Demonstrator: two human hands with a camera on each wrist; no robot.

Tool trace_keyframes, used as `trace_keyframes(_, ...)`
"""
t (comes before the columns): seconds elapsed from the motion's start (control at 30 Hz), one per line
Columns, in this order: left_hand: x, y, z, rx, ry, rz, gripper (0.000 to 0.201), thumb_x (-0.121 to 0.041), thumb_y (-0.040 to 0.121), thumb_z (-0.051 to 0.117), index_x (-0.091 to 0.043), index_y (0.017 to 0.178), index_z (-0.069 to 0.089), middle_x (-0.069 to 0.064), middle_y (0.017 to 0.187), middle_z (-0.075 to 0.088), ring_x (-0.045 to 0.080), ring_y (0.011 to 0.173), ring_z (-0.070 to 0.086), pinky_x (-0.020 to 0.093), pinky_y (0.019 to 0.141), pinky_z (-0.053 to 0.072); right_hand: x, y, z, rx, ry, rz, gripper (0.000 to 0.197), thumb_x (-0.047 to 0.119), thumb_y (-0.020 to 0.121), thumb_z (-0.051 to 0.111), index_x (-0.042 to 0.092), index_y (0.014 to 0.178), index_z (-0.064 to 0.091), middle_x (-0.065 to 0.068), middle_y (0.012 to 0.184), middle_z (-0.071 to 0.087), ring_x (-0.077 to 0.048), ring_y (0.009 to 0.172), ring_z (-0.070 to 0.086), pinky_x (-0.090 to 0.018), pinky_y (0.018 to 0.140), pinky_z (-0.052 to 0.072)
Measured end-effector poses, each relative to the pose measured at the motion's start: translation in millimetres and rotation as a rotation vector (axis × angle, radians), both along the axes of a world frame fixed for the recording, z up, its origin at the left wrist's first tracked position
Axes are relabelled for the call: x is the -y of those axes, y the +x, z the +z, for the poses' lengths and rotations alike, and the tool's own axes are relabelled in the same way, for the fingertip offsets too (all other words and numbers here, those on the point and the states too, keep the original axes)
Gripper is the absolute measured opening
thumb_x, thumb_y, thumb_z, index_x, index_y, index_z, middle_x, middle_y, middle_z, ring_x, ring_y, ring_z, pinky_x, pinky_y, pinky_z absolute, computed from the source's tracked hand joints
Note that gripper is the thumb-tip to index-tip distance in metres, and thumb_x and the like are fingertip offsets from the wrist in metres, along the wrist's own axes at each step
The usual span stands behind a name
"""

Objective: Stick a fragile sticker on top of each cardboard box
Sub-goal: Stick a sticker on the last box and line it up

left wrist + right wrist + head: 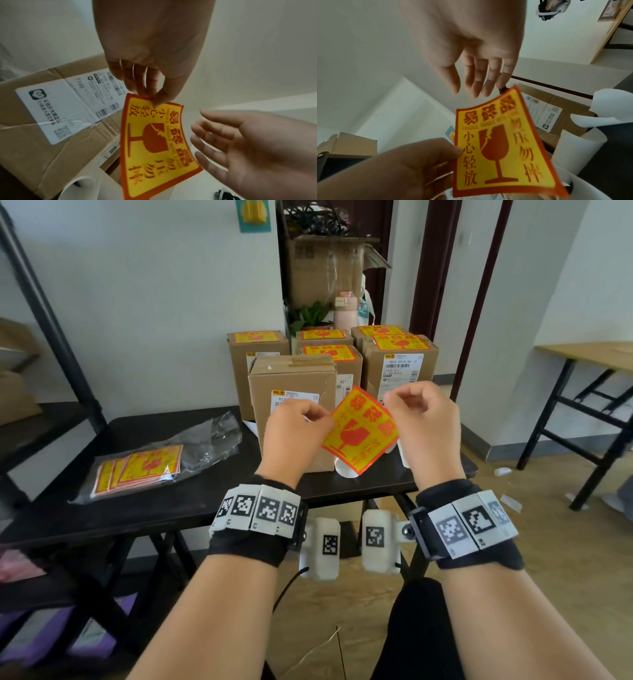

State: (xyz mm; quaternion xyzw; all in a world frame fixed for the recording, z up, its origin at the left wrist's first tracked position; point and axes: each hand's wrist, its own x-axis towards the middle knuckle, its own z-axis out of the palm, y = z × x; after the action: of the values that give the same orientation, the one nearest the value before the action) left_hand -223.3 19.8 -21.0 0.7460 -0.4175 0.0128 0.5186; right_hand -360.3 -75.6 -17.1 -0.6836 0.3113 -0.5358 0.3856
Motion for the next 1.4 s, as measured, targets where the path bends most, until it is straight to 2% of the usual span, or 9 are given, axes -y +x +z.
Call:
trace_keyframes(0.17, -14, 8, 20, -0.316, -0.183, -0.020, 0.010, -0.020, 0.087, 0.067, -0.015, 0.084, 0.075, -0.004, 0.080, 0.070, -0.002, 0.069, 0.062, 0.012, 0.060, 0.049, 0, 9, 1, -0.049, -0.004, 0.014, 0.023, 0.033, 0.089, 0.065, 0.025, 0.111, 0.064, 0.013, 0.100, 0.064, -0.002, 0.092, 0.060, -0.020, 0.076, 0.048)
trace_keyframes(0.3, -17, 15, 33, -0.382, -0.237, -0.019, 0.013, -0.019, 0.085, 0.069, -0.020, 0.073, 0.073, 0.000, 0.079, 0.074, 0.014, 0.082, 0.071, 0.029, 0.075, 0.057, -1, 21, 4, -0.091, 0.005, 0.075, 0.019, 0.035, 0.089, 0.067, 0.022, 0.102, 0.067, 0.014, 0.089, 0.065, 0.000, 0.084, 0.060, -0.018, 0.071, 0.046)
trace_keyframes(0.43, -19, 27, 48, -0.394, -0.243, -0.056, 0.012, -0.019, 0.089, 0.065, -0.015, 0.080, 0.072, -0.009, 0.067, 0.069, -0.008, 0.055, 0.060, 0.008, 0.051, 0.045, 0, 33, 17, -0.114, -0.027, 0.110, 0.015, 0.032, 0.091, 0.064, 0.018, 0.092, 0.070, 0.008, 0.085, 0.068, -0.002, 0.080, 0.061, -0.020, 0.069, 0.047)
trace_keyframes(0.57, -21, 42, 62, -0.348, -0.243, -0.027, 0.012, -0.022, 0.090, 0.067, -0.017, 0.080, 0.072, -0.018, 0.054, 0.065, -0.013, 0.051, 0.057, 0.007, 0.052, 0.043, 3, 47, 37, -0.097, -0.041, 0.137, 0.015, 0.030, 0.092, 0.062, 0.017, 0.092, 0.070, 0.005, 0.087, 0.069, -0.004, 0.083, 0.062, -0.018, 0.068, 0.045)
trace_keyframes(0.83, -1, 86, 94, -0.313, -0.184, 0.121, 0.022, -0.033, 0.076, 0.078, -0.012, 0.083, 0.077, 0.005, 0.088, 0.076, 0.015, 0.088, 0.069, 0.030, 0.083, 0.053, 20, 92, 66, -0.101, -0.041, 0.201, 0.028, 0.026, 0.092, 0.061, 0.001, 0.080, 0.065, 0.001, 0.068, 0.054, -0.007, 0.065, 0.050, -0.024, 0.064, 0.041)
trace_keyframes(0.97, 10, 103, 97, -0.316, -0.148, 0.141, 0.040, -0.030, 0.073, 0.078, 0.005, 0.091, 0.073, 0.020, 0.095, 0.073, 0.017, 0.076, 0.061, 0.034, 0.077, 0.050, 35, 111, 68, -0.176, -0.046, 0.181, 0.027, 0.029, 0.091, 0.062, 0.010, 0.072, 0.062, 0.005, 0.064, 0.056, -0.009, 0.066, 0.054, -0.025, 0.064, 0.040)
trace_keyframes(1.1, 19, 117, 94, -0.355, -0.118, 0.110, 0.040, -0.025, 0.071, 0.077, 0.009, 0.090, 0.072, 0.020, 0.090, 0.073, 0.025, 0.080, 0.068, 0.046, 0.089, 0.053, 46, 123, 66, -0.233, -0.056, 0.172, 0.033, 0.026, 0.089, 0.062, 0.003, 0.066, 0.058, -0.002, 0.063, 0.053, -0.012, 0.062, 0.050, -0.030, 0.065, 0.043)
trace_keyframes(1.3, 24, 123, 85, -0.338, -0.072, 0.146, 0.022, -0.019, 0.072, 0.075, -0.004, 0.060, 0.065, 0.005, 0.056, 0.064, 0.015, 0.057, 0.052, 0.032, 0.062, 0.046, 52, 125, 64, -0.307, -0.139, 0.167, 0.027, 0.023, 0.086, 0.062, -0.002, 0.076, 0.067, -0.014, 0.078, 0.066, -0.021, 0.075, 0.063, -0.037, 0.074, 0.051)
trace_keyframes(1.4, 23, 124, 79, -0.314, -0.068, 0.156, 0.024, -0.021, 0.074, 0.075, 0.003, 0.072, 0.071, 0.011, 0.067, 0.071, 0.017, 0.061, 0.059, 0.034, 0.065, 0.053, 51, 124, 62, -0.327, -0.192, 0.145, 0.023, 0.023, 0.086, 0.063, 0.004, 0.073, 0.068, -0.005, 0.075, 0.067, -0.016, 0.078, 0.063, -0.035, 0.075, 0.051)
